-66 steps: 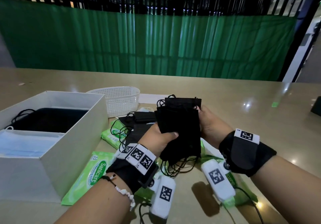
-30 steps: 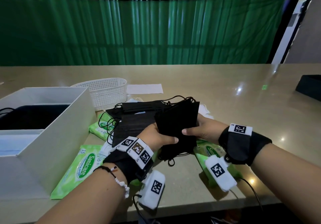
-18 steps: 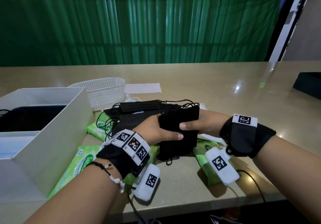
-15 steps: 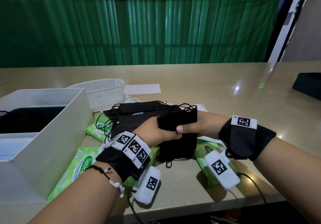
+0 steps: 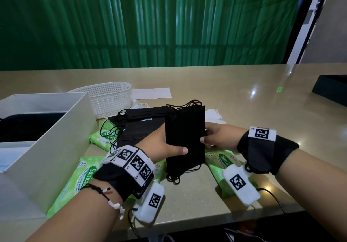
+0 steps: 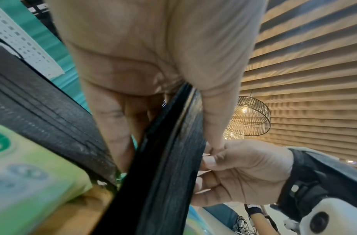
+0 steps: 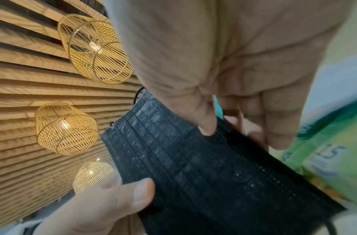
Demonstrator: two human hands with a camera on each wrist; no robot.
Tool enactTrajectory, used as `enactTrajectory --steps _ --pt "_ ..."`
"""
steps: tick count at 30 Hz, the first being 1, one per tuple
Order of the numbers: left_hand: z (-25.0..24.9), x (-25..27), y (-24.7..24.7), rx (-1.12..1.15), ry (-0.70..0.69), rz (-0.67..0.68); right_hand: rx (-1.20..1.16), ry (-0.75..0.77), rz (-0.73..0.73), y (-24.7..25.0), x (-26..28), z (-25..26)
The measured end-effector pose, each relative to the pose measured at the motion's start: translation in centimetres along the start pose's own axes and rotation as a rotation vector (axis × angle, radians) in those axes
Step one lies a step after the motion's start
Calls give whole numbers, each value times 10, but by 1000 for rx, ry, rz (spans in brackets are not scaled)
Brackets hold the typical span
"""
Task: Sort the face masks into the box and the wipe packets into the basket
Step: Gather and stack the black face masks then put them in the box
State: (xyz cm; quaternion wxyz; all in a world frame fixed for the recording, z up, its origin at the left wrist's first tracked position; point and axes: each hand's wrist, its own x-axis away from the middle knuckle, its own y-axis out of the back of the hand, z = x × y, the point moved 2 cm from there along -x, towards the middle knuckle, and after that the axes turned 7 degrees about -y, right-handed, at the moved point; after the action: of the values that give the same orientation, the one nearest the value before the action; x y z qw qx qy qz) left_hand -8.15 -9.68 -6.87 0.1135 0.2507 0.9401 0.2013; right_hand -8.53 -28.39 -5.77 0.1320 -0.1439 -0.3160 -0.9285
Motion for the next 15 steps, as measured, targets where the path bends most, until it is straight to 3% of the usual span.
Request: enactTrajectory --steps 6,10,15 --pt "-2 4 -3 -227 177 149 51 -74 22 -10 0 0" --pt "-5 4 -6 -224 170 123 35 -77 16 -17 0 3" --pt "-8 5 -8 -64 196 39 63 -20 3 -24 -3 10"
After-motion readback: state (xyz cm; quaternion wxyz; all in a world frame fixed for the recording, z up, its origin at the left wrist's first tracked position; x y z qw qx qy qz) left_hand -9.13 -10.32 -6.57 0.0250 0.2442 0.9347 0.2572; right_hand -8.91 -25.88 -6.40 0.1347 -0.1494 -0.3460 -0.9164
